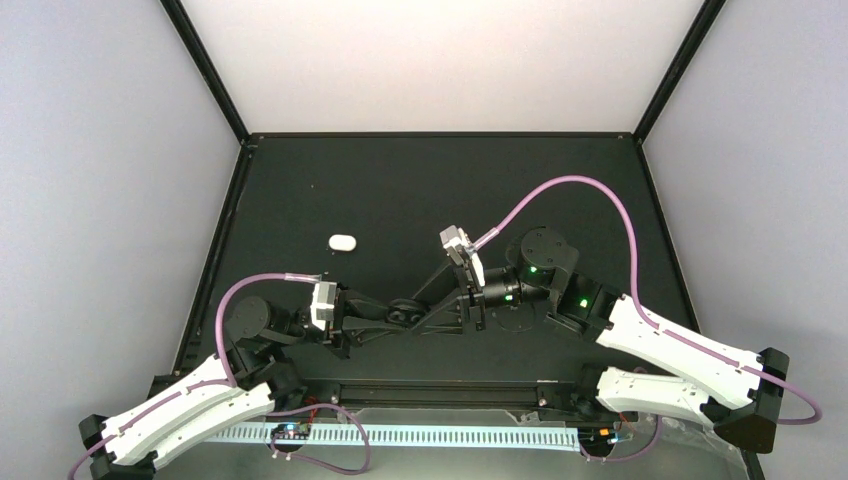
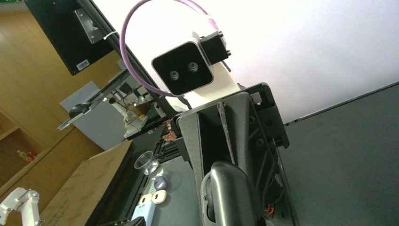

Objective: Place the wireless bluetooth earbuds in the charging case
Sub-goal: Close the charging case, then place the charging case at the center of the board.

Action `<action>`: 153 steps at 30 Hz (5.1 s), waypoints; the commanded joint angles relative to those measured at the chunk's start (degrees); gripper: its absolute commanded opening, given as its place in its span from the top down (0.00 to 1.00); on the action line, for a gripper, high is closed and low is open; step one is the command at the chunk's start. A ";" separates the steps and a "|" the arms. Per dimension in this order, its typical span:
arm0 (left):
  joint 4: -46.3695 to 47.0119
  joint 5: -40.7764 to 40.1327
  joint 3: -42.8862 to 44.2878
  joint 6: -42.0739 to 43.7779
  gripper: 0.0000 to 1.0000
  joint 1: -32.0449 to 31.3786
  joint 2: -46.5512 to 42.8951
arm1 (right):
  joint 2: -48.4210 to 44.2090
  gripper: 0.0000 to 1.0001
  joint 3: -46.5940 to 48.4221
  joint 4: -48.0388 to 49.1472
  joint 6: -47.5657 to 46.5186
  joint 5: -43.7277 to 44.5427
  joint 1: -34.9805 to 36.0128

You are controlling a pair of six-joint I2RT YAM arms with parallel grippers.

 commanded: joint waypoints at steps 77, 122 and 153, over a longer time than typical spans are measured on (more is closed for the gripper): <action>2.21 -2.17 -0.54 -1.89 0.98 -0.27 0.43 | -5.62 0.40 -2.29 -8.04 -8.20 6.45 -0.28; 14.81 -2.79 -1.05 -15.87 0.98 -0.29 7.99 | -13.05 0.45 -9.94 2.38 -7.89 15.27 -0.30; 11.59 -5.48 -0.23 -14.60 0.94 -0.28 8.67 | -8.85 0.72 -7.07 2.74 -7.57 12.11 -0.29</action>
